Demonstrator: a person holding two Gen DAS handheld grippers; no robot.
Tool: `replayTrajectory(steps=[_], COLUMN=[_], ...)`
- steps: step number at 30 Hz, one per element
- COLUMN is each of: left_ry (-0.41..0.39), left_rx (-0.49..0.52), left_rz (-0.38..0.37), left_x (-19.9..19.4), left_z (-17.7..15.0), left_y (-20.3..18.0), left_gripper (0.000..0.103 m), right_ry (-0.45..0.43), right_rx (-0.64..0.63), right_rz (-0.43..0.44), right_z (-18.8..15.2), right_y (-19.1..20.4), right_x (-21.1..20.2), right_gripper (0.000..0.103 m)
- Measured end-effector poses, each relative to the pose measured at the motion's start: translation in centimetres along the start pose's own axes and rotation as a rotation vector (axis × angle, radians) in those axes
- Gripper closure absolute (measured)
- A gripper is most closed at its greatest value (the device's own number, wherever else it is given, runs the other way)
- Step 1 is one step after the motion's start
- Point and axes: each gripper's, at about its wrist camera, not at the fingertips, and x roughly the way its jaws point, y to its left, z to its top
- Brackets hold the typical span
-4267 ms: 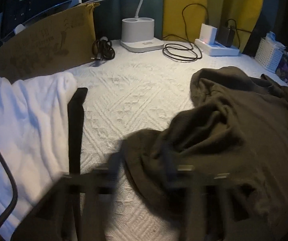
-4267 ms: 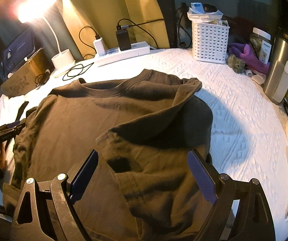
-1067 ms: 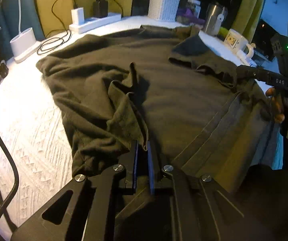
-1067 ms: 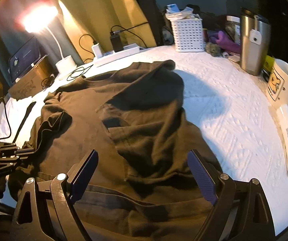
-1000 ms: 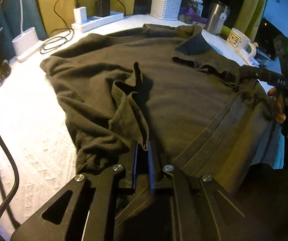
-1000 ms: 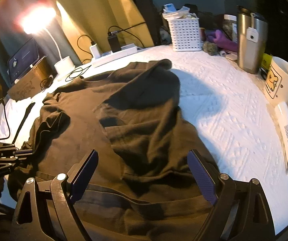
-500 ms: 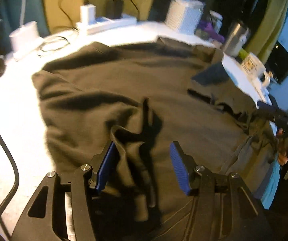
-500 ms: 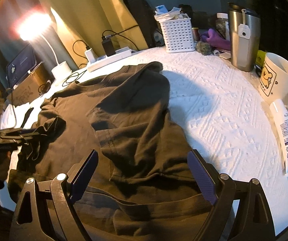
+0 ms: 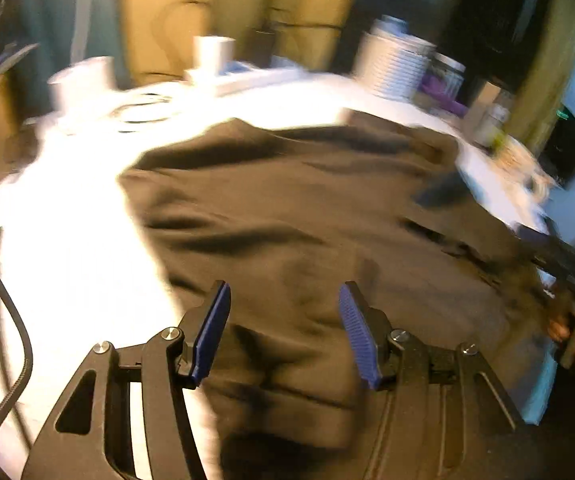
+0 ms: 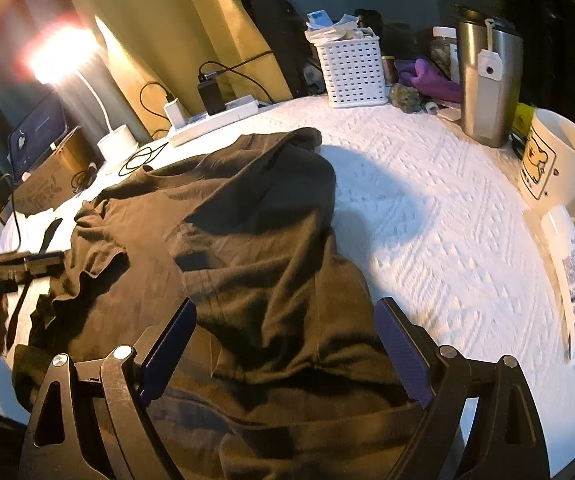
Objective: Fold small clothes
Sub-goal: 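Release the t-shirt with the left gripper and smooth it near the collar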
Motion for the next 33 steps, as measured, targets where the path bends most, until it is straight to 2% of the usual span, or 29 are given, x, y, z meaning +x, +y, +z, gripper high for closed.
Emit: replayTrajectory(steps=[1,5,8,9,10,12,13,15,17,24,25,28,33], left_ry=[-0.007,-0.003,-0.003,-0.002,0.002,0.005,0.012,-0.003,-0.008,-0.031,-0.034,-0.035,-0.045], left_rx=[-0.024,-0.06,-0.044,-0.032,-0.017,-0.014,-0.023,-0.027,-0.018,-0.034,-0.038,-0.041,-0.057], left_rz=[0.053,0.136,0.119,0.125,0.147,0.174,0.176,0.176,0.209,0.228,0.227,0.234,0.248], left_x=[0.3,2.1,3.0,3.5,4.1,5.0,5.6,5.9,6.3,7.5,7.6,7.6,7.0], left_z=[0.4,1.2,1.6,1.7,1.9,2.4,2.6,2.9,3.3,3.8,3.9,4.1,4.1], left_y=[1.3,3.7,4.0,3.7,3.5,3.7,4.0,4.5,4.9,6.8,7.0,7.3,7.4], left_gripper=[0.047,0.047,0.047,0.047,0.047,0.047,0.047,0.046,0.046,0.029,0.029,0.028,0.028], right_ry=[-0.003,-0.003,-0.019,-0.028,-0.029,-0.012,0.004,0.037,0.063,0.158,0.138,0.161,0.153], right_rx=[0.0,-0.024,-0.08,-0.111,-0.154,-0.185,-0.193,-0.203,-0.215,-0.218,-0.226,-0.215,-0.215], right_rz=[-0.006,-0.036,-0.045,-0.041,-0.038,-0.032,-0.029,-0.025,-0.032,-0.003,-0.007,-0.009,-0.038], right_z=[0.3,2.4,4.4,5.0,5.8,6.8,7.4,8.3,9.2,10.9,11.3,12.1,12.0], right_y=[0.0,-0.1,0.6,1.2,2.0,2.7,3.1,3.7,4.3,5.2,5.3,5.5,5.4], right_x=[0.2,1.1,1.8,2.1,2.7,4.2,5.3,7.5,9.4,14.9,15.2,15.8,14.9], right_gripper=[0.012,0.012,0.012,0.019,0.032,0.045,0.051,0.055,0.055,0.055,0.055,0.054,0.054])
